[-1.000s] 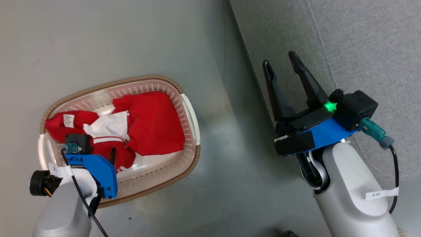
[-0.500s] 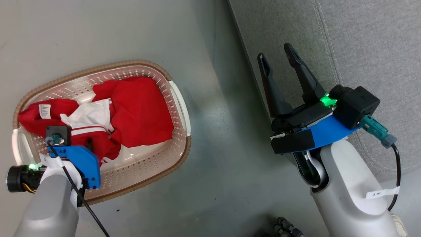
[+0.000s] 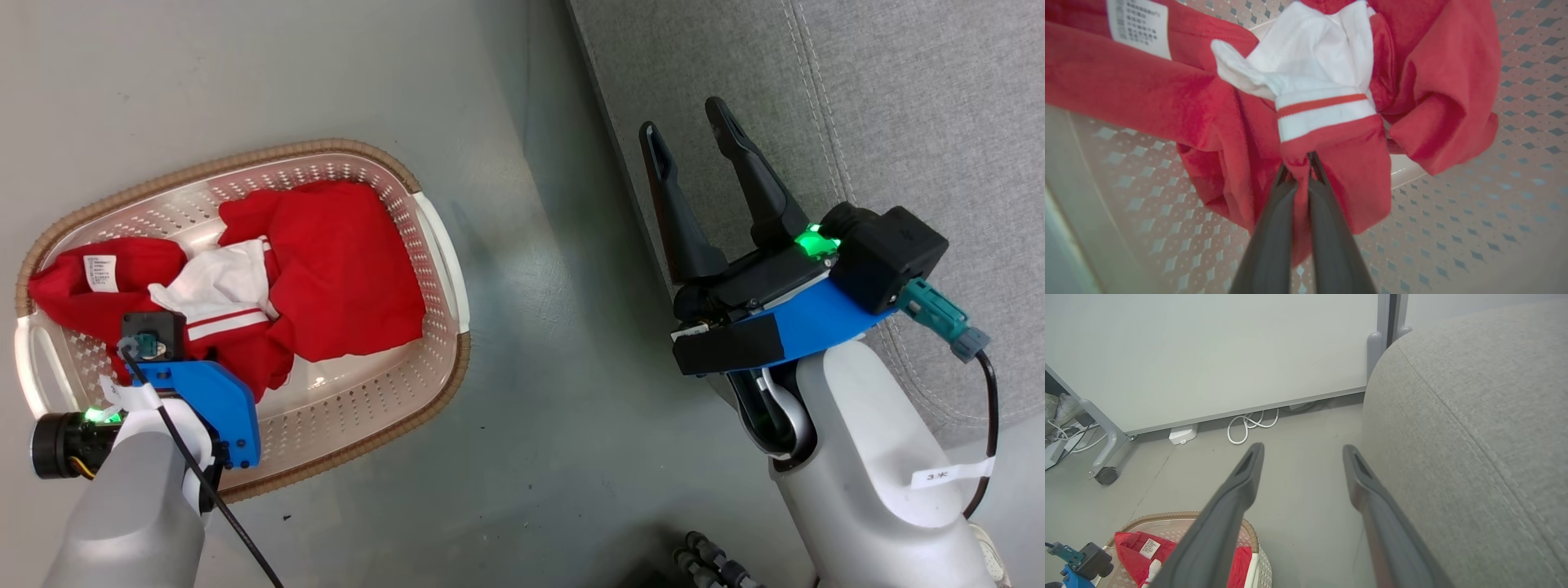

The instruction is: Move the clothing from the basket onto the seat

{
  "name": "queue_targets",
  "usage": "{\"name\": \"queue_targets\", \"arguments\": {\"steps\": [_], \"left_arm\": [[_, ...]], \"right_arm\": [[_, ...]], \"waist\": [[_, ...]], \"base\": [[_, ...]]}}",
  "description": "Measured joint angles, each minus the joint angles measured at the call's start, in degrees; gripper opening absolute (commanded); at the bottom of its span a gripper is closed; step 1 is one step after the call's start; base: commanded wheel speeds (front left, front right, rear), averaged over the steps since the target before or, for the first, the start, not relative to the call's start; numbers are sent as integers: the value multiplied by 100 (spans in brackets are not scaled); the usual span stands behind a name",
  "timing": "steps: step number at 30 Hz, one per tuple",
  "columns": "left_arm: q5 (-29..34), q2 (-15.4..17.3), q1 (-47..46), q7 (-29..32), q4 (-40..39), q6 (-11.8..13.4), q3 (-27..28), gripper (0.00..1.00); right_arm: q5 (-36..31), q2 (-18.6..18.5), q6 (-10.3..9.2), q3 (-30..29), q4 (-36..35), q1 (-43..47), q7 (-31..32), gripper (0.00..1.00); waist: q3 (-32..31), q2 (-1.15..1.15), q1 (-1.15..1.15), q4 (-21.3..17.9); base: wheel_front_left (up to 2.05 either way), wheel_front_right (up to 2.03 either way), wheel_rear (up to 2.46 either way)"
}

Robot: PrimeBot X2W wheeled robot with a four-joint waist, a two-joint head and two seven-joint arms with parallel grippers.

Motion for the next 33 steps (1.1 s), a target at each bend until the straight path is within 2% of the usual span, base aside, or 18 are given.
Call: {"name": "queue_targets", "arguments": {"steps": [12, 18, 24, 33], "left_arm": [[-114, -115, -131, -230, 253, -103, -64, 0], [-122, -267, -137, -442, 463, -181, -171, 0], [-123, -560, -158, -712, 671, -310, -346, 0], [-110, -1015, 12, -1101, 882, -477, -742, 0]], "right_arm": [[-90, 0, 0, -86, 114, -2, 0, 100], [-232, 2, 0, -127, 240, 4, -4, 100], [-480, 3, 0, -260, 500, 216, -5, 100], [-682, 8, 0, -480, 951, 983, 2, 100]], "waist": [[-91, 0, 0, 118], [-353, 0, 0, 220], [-894, 0, 0, 389], [-2138, 0, -1, 762]], "base": [[0, 0, 0], [0, 0, 0], [0, 0, 0], [0, 0, 0]]}}
